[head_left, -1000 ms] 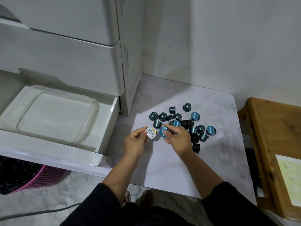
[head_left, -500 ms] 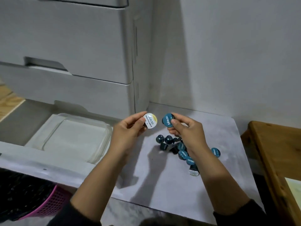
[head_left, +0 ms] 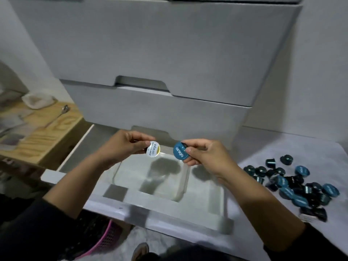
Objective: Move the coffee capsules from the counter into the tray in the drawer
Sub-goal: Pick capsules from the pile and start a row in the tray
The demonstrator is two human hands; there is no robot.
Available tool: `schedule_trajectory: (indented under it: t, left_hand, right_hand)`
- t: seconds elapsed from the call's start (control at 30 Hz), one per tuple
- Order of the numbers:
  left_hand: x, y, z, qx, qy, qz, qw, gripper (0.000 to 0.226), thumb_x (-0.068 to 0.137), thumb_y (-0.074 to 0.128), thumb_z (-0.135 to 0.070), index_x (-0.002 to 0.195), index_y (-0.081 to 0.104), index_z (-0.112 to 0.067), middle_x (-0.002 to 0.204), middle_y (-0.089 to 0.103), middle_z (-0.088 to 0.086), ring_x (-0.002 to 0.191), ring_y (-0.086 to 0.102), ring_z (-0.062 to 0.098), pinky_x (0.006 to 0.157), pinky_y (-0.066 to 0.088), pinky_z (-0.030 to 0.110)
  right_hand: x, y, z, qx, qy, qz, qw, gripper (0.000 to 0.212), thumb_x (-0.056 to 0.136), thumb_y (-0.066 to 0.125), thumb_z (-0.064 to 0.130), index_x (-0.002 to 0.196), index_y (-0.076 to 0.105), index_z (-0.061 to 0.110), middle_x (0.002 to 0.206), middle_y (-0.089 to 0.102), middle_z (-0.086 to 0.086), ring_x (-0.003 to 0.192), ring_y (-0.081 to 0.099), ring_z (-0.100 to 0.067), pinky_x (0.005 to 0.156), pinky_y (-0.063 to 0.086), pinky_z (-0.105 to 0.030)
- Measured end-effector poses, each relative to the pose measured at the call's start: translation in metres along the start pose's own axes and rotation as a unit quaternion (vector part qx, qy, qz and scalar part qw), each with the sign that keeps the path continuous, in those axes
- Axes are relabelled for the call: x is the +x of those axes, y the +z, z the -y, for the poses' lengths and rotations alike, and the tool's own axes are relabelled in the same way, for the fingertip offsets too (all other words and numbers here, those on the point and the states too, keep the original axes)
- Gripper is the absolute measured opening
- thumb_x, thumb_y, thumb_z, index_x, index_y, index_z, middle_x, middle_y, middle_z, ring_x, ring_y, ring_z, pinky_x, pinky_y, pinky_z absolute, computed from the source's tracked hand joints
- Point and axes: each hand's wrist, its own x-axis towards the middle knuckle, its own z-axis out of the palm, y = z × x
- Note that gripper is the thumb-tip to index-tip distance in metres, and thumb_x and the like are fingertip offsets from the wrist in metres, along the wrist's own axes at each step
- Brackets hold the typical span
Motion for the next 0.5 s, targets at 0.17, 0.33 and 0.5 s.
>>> schedule_trajectory:
  t: [0.17, 0.33, 0.5]
  left_hand:
    - [0.038, -0.081, 0.058, 0.139, -0.015, 0.08, 0.987, 0.015, 0.084, 0.064, -0.005, 0.091, 0.074, -0.014, 0.083, 0.074, -0.001, 0.075, 0.069, 0.009, 0.077, 0.056, 0.019]
    - [0.059, -0.102, 0.1, 0.288, -0.001, 0.168, 0.943, 0.013, 0.082, 0.068, -0.015, 0.092, 0.075, -0.02, 0.091, 0.075, -0.001, 0.076, 0.065, 0.003, 0.074, 0.049, 0.009]
    - [0.065, -0.097, 0.113, 0.332, 0.028, 0.237, 0.912, 0.017, 0.081, 0.065, -0.009, 0.092, 0.075, -0.018, 0.092, 0.074, -0.001, 0.078, 0.058, 0.001, 0.06, 0.035, -0.006]
  right_hand:
    - [0.054, 0.083, -0.017, -0.083, 0.079, 0.014, 0.993, 0.022, 0.088, 0.059, 0.006, 0.108, 0.066, 0.011, 0.087, 0.07, -0.007, 0.066, 0.068, -0.012, 0.066, 0.058, -0.021]
    - [0.079, 0.134, -0.044, -0.115, 0.189, 0.034, 0.975, 0.018, 0.087, 0.058, 0.002, 0.094, 0.068, 0.016, 0.091, 0.068, -0.015, 0.061, 0.068, -0.014, 0.062, 0.058, -0.022]
    - [0.083, 0.151, -0.056, -0.126, 0.247, 0.025, 0.96, 0.018, 0.081, 0.06, -0.003, 0.095, 0.069, 0.005, 0.081, 0.067, -0.013, 0.058, 0.066, -0.015, 0.058, 0.058, -0.023]
